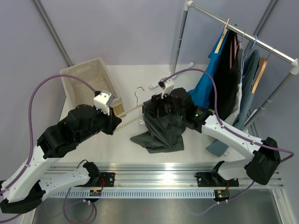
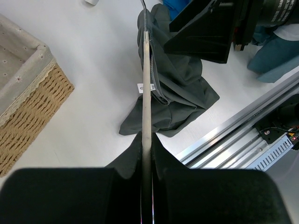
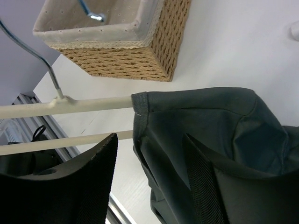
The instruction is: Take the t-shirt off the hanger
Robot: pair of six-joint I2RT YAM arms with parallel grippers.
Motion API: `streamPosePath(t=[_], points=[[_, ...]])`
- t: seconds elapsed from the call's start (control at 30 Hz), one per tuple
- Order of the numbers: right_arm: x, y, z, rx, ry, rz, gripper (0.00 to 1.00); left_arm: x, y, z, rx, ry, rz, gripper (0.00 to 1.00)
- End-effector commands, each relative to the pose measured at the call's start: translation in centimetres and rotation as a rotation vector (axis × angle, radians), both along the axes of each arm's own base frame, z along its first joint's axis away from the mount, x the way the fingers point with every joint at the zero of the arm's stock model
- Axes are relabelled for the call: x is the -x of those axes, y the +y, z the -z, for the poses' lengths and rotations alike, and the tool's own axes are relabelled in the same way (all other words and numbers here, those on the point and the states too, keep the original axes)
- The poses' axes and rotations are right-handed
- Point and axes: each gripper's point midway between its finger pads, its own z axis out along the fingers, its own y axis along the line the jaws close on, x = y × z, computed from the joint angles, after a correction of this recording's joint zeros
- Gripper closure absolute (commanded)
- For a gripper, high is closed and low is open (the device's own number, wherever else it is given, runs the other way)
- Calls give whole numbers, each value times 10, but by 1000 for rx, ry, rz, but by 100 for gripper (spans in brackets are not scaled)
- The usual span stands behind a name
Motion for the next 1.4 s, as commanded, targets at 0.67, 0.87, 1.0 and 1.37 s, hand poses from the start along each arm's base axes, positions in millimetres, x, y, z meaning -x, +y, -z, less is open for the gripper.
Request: streamPosePath(t=[0.67, 0.87, 1.0, 1.37], points=[[-49, -29, 0, 142, -55, 401, 100, 19, 17, -11, 110, -91, 21, 100], [-64, -49, 2, 155, -6, 449, 100, 33, 41, -30, 172, -138, -11, 100], [-66, -50, 6, 156, 4, 445, 100, 39, 52, -42, 216, -175, -25, 100], [-44, -45, -15, 87, -1, 338, 45, 46, 64, -67, 310, -276, -33, 100]])
